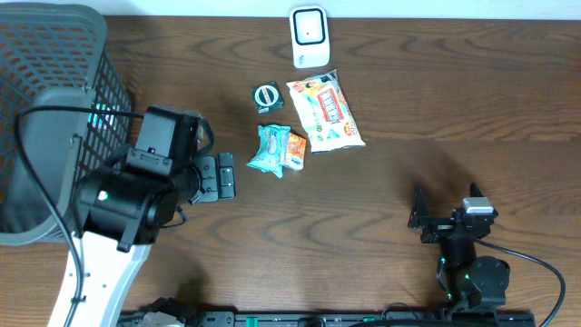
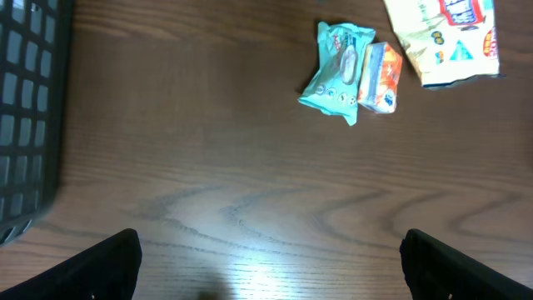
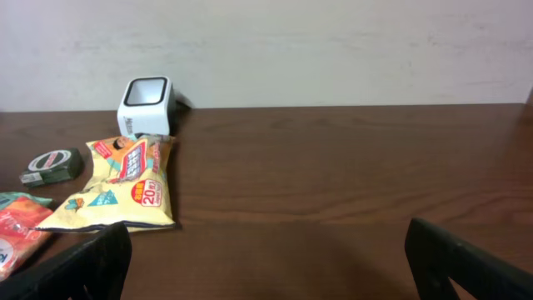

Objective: Scan the item barcode

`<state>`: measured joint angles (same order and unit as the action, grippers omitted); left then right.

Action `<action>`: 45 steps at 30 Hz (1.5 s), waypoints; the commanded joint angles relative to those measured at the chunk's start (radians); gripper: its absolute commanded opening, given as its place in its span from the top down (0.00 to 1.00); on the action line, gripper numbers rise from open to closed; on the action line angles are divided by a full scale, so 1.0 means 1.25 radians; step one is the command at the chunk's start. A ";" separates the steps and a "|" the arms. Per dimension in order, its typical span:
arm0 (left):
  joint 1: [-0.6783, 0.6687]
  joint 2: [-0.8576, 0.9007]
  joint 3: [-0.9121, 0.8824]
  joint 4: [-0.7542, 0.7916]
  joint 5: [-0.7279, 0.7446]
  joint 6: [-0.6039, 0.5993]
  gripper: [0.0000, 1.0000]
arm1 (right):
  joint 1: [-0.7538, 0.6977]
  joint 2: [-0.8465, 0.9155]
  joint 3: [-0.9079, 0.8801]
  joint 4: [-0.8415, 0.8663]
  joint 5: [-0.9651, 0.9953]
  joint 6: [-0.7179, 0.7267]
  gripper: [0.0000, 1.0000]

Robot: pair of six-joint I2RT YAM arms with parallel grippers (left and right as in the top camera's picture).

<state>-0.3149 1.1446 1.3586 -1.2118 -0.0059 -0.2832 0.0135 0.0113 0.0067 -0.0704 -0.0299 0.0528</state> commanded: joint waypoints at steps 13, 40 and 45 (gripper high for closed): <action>0.003 -0.196 -0.042 -0.057 -0.002 0.004 0.02 | 0.007 -0.004 -0.001 -0.003 -0.005 0.011 0.01; 0.003 -0.729 -0.275 -0.060 -0.004 -0.162 0.02 | 0.007 -0.004 -0.001 -0.003 -0.005 0.011 0.01; 0.003 -0.733 -0.290 -0.050 -0.018 -0.161 0.02 | 0.007 -0.004 -0.001 -0.003 -0.005 0.011 0.01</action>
<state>-0.3149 0.2340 1.0138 -1.2812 -0.0063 -0.4721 0.0135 0.0113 0.0067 -0.0708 -0.0299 0.0528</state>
